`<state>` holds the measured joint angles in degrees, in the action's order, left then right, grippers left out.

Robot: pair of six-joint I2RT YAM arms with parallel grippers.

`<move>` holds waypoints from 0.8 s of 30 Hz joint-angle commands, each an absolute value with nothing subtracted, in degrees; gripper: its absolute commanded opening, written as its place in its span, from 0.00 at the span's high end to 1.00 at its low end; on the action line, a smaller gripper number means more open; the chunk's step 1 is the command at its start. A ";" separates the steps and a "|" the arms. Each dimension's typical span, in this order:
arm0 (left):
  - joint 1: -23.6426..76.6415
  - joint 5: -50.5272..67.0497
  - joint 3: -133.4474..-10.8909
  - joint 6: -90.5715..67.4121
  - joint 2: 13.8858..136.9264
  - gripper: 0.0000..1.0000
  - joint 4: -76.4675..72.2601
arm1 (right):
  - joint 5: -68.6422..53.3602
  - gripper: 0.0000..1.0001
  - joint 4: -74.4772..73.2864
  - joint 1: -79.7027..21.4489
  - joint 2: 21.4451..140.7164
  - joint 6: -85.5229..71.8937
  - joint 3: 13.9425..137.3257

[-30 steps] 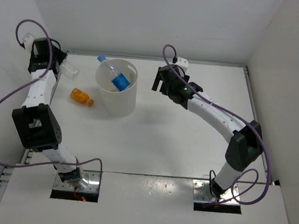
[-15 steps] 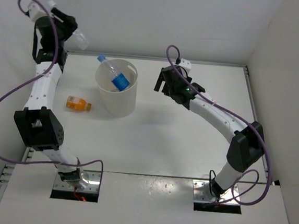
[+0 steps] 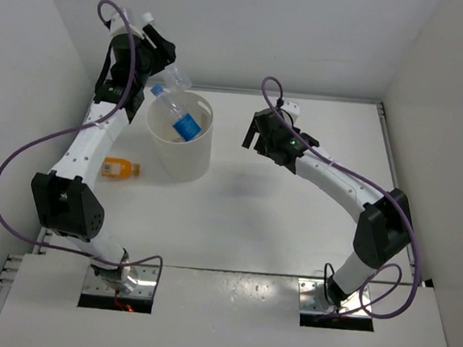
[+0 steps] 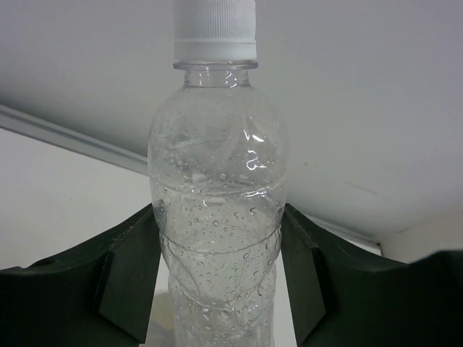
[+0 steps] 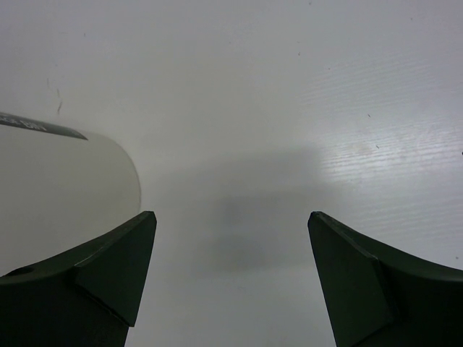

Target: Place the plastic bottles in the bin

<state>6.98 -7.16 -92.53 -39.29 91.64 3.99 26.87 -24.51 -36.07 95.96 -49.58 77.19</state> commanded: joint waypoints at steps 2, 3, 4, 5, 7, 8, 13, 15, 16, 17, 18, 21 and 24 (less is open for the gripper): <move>11.51 -10.36 -89.22 -35.86 85.88 0.77 4.48 | 25.66 0.13 -23.03 -35.16 92.99 -51.59 75.51; 13.17 -10.37 -88.25 -35.86 85.09 0.77 4.48 | 25.66 0.13 -23.03 -35.16 92.47 -51.59 74.98; 14.14 -11.07 -86.76 -35.08 83.86 0.77 4.48 | 25.66 0.13 -23.03 -35.16 92.46 -51.59 74.97; 15.02 -11.94 -86.05 -34.37 83.15 0.77 4.48 | 25.14 0.13 -23.03 -35.16 92.46 -51.59 74.97; 17.47 -13.44 -84.47 -33.84 81.66 0.77 5.88 | 24.53 0.13 -23.03 -35.16 92.46 -51.59 74.45; 18.10 -15.80 -83.24 -33.84 79.91 0.77 5.89 | 24.52 0.13 -23.03 -34.63 92.46 -52.20 74.44; 19.42 -20.47 -77.36 -32.87 75.86 0.77 7.90 | 22.76 0.13 -21.88 -34.63 93.51 -52.82 73.83; 19.42 -24.06 -72.71 -32.87 74.54 0.77 7.91 | 21.63 0.13 -21.88 -34.63 94.21 -52.82 74.35; 19.42 -25.47 -71.82 -33.65 74.01 0.76 8.43 | 21.62 0.13 -21.88 -34.63 94.83 -52.82 74.96; 18.81 -26.36 -71.11 -33.66 74.00 0.76 8.96 | 21.01 0.13 -22.41 -34.11 94.83 -52.82 74.97; 18.81 -27.06 -70.58 -33.14 74.00 0.74 8.96 | 21.01 0.13 -22.41 -34.10 95.36 -52.82 75.49; 18.81 -27.60 -71.27 -29.36 76.11 0.74 8.44 | 21.01 0.13 -22.94 -34.10 95.36 -53.34 75.50; 18.81 -27.60 -71.28 -28.83 78.74 0.67 7.73 | 21.01 0.13 -22.94 -33.58 95.36 -53.35 74.36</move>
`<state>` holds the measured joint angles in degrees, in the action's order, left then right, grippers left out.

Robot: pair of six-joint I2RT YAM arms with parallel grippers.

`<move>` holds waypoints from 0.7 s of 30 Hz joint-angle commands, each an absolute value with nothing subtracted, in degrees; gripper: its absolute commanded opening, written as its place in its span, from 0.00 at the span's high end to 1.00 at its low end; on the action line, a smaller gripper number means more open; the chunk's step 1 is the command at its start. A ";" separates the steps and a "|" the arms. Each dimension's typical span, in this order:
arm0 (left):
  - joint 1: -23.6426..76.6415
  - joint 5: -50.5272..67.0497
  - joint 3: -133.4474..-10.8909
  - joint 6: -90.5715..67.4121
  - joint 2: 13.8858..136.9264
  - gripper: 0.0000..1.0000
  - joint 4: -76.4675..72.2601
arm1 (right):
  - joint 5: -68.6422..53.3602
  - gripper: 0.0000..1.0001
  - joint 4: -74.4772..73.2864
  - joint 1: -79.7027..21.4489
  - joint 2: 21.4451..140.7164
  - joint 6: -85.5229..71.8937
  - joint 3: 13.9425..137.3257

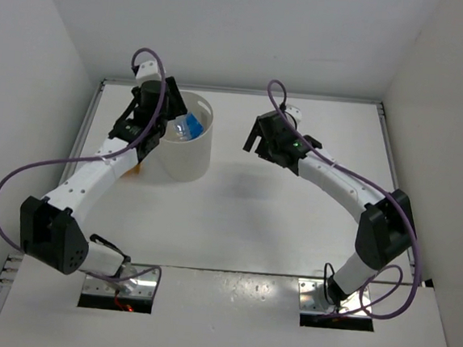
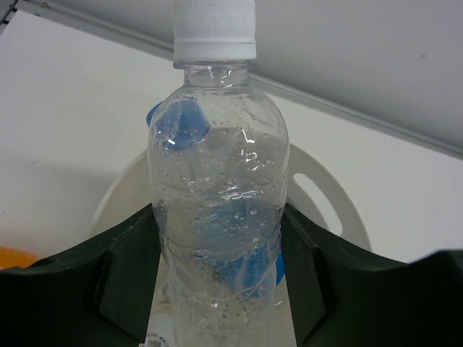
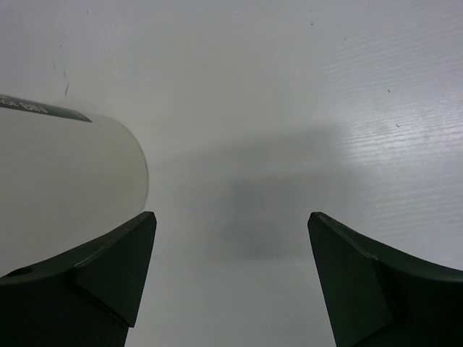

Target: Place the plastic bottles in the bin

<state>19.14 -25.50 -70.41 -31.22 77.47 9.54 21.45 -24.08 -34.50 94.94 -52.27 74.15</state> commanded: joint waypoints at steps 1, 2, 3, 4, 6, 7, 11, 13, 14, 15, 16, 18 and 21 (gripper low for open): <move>19.59 -27.60 -70.58 -28.31 78.75 0.61 7.73 | 21.01 0.13 -22.94 -33.57 95.36 -53.35 74.36; 20.12 -27.60 -70.05 -28.30 79.62 0.54 8.26 | 21.01 0.13 -22.94 -33.57 95.36 -53.35 74.36; 20.74 -29.25 -68.83 -30.65 79.63 0.35 8.87 | 21.01 0.13 -22.94 -33.57 95.36 -53.35 74.36; 20.74 -29.27 -68.21 -31.72 79.63 0.25 9.40 | 21.01 0.13 -22.94 -33.57 95.36 -53.35 74.36; 20.74 -30.83 -67.59 -32.42 79.63 0.00 10.02 | 21.01 0.13 -22.94 -33.05 95.36 -53.35 74.36; 20.74 -31.46 -67.59 -32.43 79.63 0.00 10.54 | 21.01 0.13 -22.94 -33.05 94.84 -53.35 74.36; 20.74 -36.81 -71.62 -29.10 78.31 0.00 9.93 | 21.01 0.13 -22.24 -32.52 94.31 -53.35 72.34; 20.74 -38.40 -76.10 -26.55 78.31 0.00 9.23 | 20.48 0.13 -22.24 -32.52 94.31 -53.88 71.72; 20.74 -38.41 -77.68 -26.54 78.31 0.00 9.23 | 19.78 0.13 -21.63 -32.52 94.31 -53.88 71.72; 20.74 -39.19 -80.39 -26.54 78.31 0.00 9.23 | 19.78 0.13 -21.62 -32.00 94.31 -53.88 71.72; 20.74 -40.33 -81.72 -26.54 78.31 0.00 9.23 | 19.25 0.13 -21.62 -31.99 95.00 -53.88 71.72; 20.74 -43.49 -84.62 -26.02 79.36 0.00 7.13 | 18.73 0.13 -22.14 -31.99 95.62 -53.88 72.33; 17.32 -47.11 -94.19 -26.02 82.08 0.00 7.11 | 18.72 0.13 -22.68 -31.99 95.63 -53.88 72.86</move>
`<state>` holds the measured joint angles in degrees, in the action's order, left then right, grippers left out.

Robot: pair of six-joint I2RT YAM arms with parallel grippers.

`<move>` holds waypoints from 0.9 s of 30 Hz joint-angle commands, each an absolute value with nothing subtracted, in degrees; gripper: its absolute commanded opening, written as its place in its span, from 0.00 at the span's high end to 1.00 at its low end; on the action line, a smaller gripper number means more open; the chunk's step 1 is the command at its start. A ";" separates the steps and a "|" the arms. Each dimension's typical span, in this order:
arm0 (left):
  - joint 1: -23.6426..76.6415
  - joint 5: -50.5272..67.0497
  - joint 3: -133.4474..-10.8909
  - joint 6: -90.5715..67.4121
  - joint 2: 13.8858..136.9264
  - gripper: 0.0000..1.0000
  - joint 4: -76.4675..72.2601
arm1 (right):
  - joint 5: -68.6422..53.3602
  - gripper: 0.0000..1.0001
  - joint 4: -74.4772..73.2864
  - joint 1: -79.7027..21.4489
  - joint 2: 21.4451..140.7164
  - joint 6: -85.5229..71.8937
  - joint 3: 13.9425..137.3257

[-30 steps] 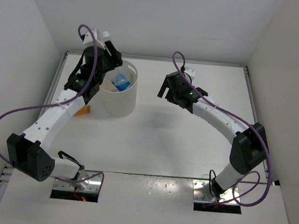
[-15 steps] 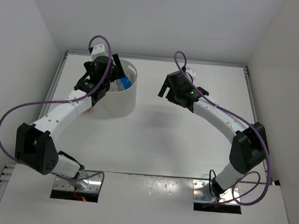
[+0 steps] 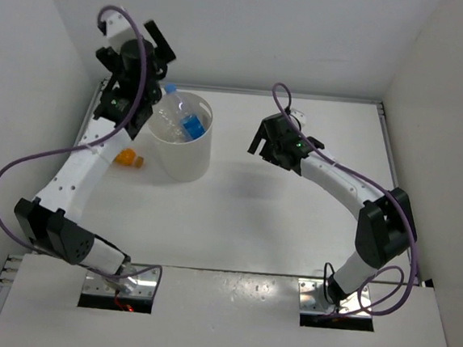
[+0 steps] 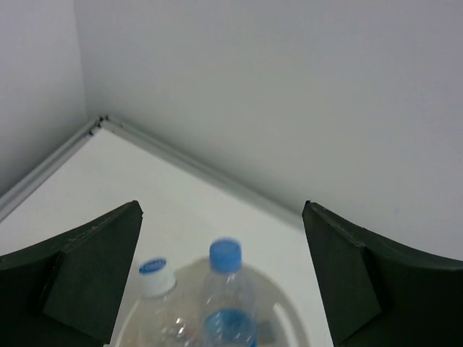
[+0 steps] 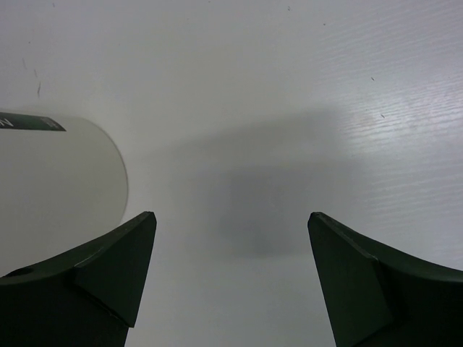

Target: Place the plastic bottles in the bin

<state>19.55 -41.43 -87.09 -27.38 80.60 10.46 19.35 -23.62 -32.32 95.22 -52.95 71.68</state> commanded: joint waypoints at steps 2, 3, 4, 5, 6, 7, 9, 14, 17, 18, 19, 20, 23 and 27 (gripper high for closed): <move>15.39 -50.00 -100.44 -30.21 85.07 0.00 8.87 | 18.72 0.13 -22.06 -31.99 95.10 -54.40 71.72; 12.34 -51.05 -101.68 -33.71 85.86 0.00 12.97 | 18.72 0.13 -22.06 -31.47 95.10 -54.40 71.72; 10.39 -50.54 -102.39 -42.54 86.48 0.00 15.44 | 18.72 0.13 -22.06 -31.46 95.10 -54.40 71.72; 8.28 -48.97 -101.87 -46.02 86.48 0.00 17.21 | 18.72 0.13 -22.06 -31.46 95.10 -54.40 71.72; 3.91 -47.04 -100.82 -51.28 86.48 0.00 19.84 | 18.72 0.13 -22.58 -31.46 94.49 -54.40 72.24; 1.78 -42.67 -98.37 -52.81 86.48 0.00 20.82 | 18.72 0.13 -22.59 -31.46 94.48 -54.40 72.25; -3.48 -37.73 -95.90 -53.96 86.48 0.00 21.88 | 19.24 0.13 -22.59 -30.94 93.26 -54.40 71.55; -11.24 -26.13 -87.22 -55.28 87.01 0.00 26.28 | 20.39 0.13 -22.59 -29.88 92.64 -53.88 71.54; -13.09 -24.09 -81.94 -55.90 86.48 0.00 25.67 | 20.40 0.13 -21.98 -29.18 92.11 -53.88 71.54; -13.10 -23.30 -81.13 -55.90 86.48 0.00 25.66 | 19.87 0.13 -21.36 -28.57 92.11 -53.88 71.54; -13.62 -22.59 -80.25 -56.42 87.09 0.00 25.66 | 19.86 0.13 -20.23 -28.04 92.11 -53.88 70.76; -14.23 -20.41 -78.94 -57.30 87.80 0.00 25.66 | 18.99 0.13 -20.21 -27.52 92.11 -54.49 70.06; -14.24 -14.34 -75.77 -56.35 89.64 0.00 24.00 | 17.76 0.13 -20.21 -26.98 92.11 -55.11 70.05; -14.24 -13.80 -73.13 -52.74 91.41 0.00 24.17 | 17.23 0.13 -20.92 -25.84 92.11 -56.33 69.35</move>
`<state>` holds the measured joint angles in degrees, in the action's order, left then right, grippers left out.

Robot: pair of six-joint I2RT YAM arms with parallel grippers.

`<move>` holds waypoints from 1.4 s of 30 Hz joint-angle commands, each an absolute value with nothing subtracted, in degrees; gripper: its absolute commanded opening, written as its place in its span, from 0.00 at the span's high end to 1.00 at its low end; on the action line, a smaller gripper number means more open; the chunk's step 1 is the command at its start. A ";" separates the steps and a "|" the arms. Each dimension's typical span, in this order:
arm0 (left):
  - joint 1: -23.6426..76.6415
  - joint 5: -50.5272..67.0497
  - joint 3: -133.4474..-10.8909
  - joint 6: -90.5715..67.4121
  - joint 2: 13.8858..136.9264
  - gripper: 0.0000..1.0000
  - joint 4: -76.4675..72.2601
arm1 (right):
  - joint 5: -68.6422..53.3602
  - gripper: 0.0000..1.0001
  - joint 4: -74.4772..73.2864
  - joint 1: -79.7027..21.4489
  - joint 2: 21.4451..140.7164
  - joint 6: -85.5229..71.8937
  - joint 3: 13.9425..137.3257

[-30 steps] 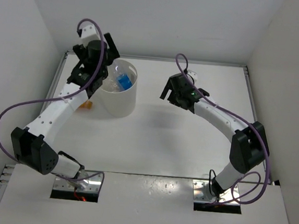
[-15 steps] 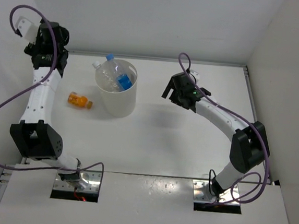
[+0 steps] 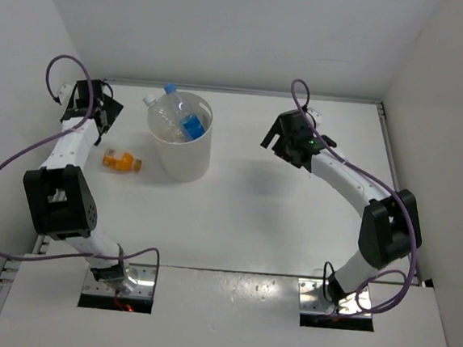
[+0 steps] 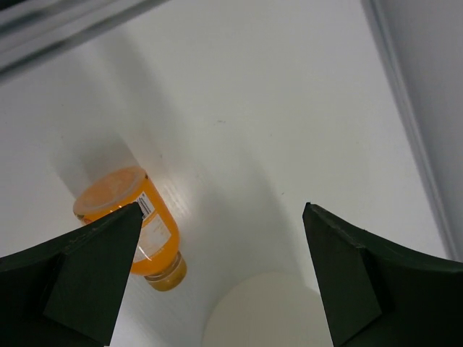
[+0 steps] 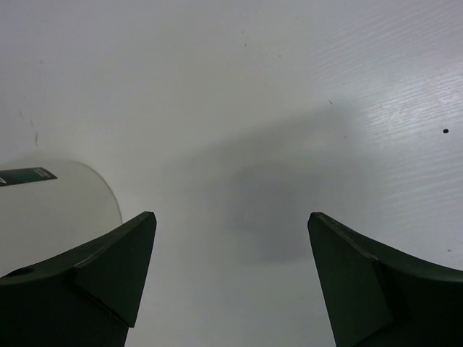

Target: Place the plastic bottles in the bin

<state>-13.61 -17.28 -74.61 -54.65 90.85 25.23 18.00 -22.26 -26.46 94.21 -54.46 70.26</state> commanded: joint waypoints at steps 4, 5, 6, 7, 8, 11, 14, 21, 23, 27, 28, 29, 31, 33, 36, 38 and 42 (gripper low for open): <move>-14.24 -15.03 -69.00 -49.24 91.41 0.00 23.21 | 15.39 0.13 -19.78 -25.22 91.41 -57.04 66.45; -14.24 -15.03 -68.39 -49.22 91.41 0.00 22.68 | 15.38 0.13 -19.78 -24.70 90.88 -57.56 66.45; -14.24 -15.03 -67.07 -49.22 91.41 0.00 22.68 | 14.68 0.13 -19.78 -24.70 90.88 -57.57 65.66; -14.24 -15.03 -66.54 -49.22 91.41 0.00 22.68 | 13.81 0.13 -19.17 -24.18 90.88 -57.57 65.13; -14.24 -15.55 -66.53 -49.22 91.41 0.00 22.68 | 13.80 0.13 -19.16 -24.17 90.88 -58.09 65.13; -14.24 -15.56 -65.92 -50.53 92.63 0.00 23.99 | 12.48 0.13 -19.16 -23.64 92.11 -58.10 65.13; -14.24 -15.56 -65.92 -50.54 93.25 0.00 24.61 | 11.95 0.13 -19.78 -23.12 92.72 -58.10 65.65; -14.24 -14.41 -65.30 -51.77 96.68 0.00 27.07 | 11.43 0.13 -20.30 -22.59 93.77 -58.10 65.04; -14.24 -14.41 -64.78 -52.29 97.90 0.00 27.07 | 10.82 0.13 -20.82 -22.06 93.78 -58.10 65.04; -14.24 -14.41 -64.78 -52.29 99.05 0.02 27.07 | 10.20 0.13 -20.83 -21.53 95.01 -58.10 65.57; -14.24 -14.41 -64.78 -52.29 99.05 0.02 27.07 | 10.20 0.13 -20.83 -21.53 95.53 -58.10 65.57; -14.24 -13.80 -65.38 -52.29 99.57 0.05 27.07 | 10.20 0.13 -21.35 -21.01 95.54 -58.10 65.57; -14.24 -13.18 -65.39 -52.29 99.58 0.13 27.07 | 9.67 0.13 -21.36 -21.01 96.06 -58.10 65.57; -14.24 -12.66 -65.39 -51.77 99.58 0.21 26.37 | 9.15 0.13 -21.36 -20.48 96.59 -58.62 65.57; -14.77 -10.91 -63.82 -51.16 99.58 0.27 24.00 | 8.53 0.13 -21.97 -20.48 96.59 -58.62 65.57; -15.47 -10.02 -63.03 -51.15 99.05 0.36 22.68 | 8.00 0.13 -21.97 -19.95 96.59 -59.15 65.57; -17.31 -9.32 -62.49 -50.54 97.82 0.61 22.68 | 6.94 0.13 -21.97 -19.95 96.59 -59.68 65.57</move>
